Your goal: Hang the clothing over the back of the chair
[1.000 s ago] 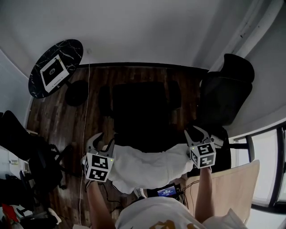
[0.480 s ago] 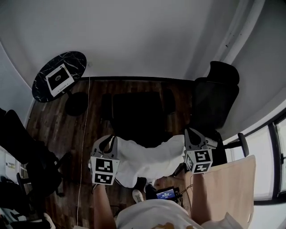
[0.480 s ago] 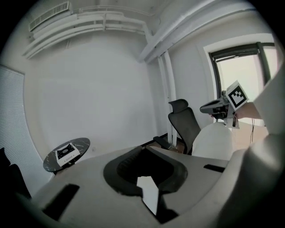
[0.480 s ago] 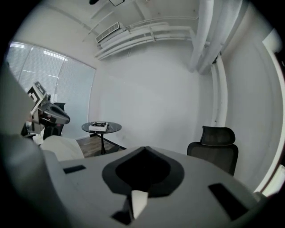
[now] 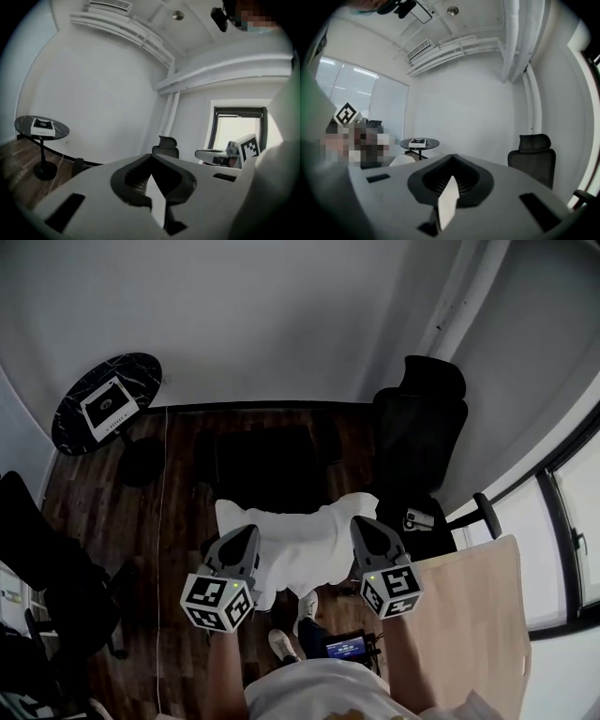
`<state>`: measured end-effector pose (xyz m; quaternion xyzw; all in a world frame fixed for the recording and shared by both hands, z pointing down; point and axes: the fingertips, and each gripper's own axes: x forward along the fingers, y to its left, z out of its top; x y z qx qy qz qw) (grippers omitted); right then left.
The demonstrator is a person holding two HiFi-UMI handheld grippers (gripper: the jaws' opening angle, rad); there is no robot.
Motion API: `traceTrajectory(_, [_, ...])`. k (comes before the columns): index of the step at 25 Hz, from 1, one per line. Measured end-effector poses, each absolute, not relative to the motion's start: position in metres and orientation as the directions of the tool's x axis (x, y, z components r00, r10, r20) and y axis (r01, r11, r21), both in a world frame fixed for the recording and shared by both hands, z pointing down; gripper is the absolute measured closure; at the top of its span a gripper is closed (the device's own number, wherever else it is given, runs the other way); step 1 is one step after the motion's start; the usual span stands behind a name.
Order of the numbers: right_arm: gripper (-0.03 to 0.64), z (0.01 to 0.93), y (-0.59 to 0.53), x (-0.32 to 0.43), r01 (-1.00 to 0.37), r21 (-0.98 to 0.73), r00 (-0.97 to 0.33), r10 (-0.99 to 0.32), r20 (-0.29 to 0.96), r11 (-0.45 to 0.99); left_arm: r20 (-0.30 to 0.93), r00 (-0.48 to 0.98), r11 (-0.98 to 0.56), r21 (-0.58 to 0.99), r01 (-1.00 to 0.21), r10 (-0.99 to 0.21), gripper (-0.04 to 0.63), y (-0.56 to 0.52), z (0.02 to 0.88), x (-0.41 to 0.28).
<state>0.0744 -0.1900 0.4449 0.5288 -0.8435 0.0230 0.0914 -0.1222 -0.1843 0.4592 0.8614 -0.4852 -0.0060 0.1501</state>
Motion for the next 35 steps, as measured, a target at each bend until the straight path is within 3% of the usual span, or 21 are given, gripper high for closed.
traceTrajectory(9, [0.606, 0.429, -0.138, 0.09, -0.929, 0.038, -0.365, -0.927, 0.088, 0.369, 0.196, 0.442, -0.43, 0.1, -0.897, -0.876, 0.575, -0.15, 0.46, -0.11])
traceTrajectory(21, [0.606, 0.43, -0.059, 0.123, -0.916, 0.008, -0.4, -0.913, 0.077, 0.401, 0.139, 0.42, -0.409, 0.107, -0.907, -0.897, 0.575, -0.055, 0.442, -0.059])
traceTrajectory(25, [0.606, 0.438, -0.036, 0.121, -0.909, -0.001, -0.416, -0.905, 0.092, 0.418, 0.104, 0.428, -0.401, 0.208, -0.892, -0.898, 0.575, -0.027, 0.442, -0.056])
traceTrajectory(35, [0.606, 0.43, -0.017, 0.11, -0.892, 0.031, -0.448, -0.89, 0.079, 0.452, 0.12, 0.359, -0.345, 0.123, -0.93, -0.926, 0.575, -0.003, 0.443, -0.075])
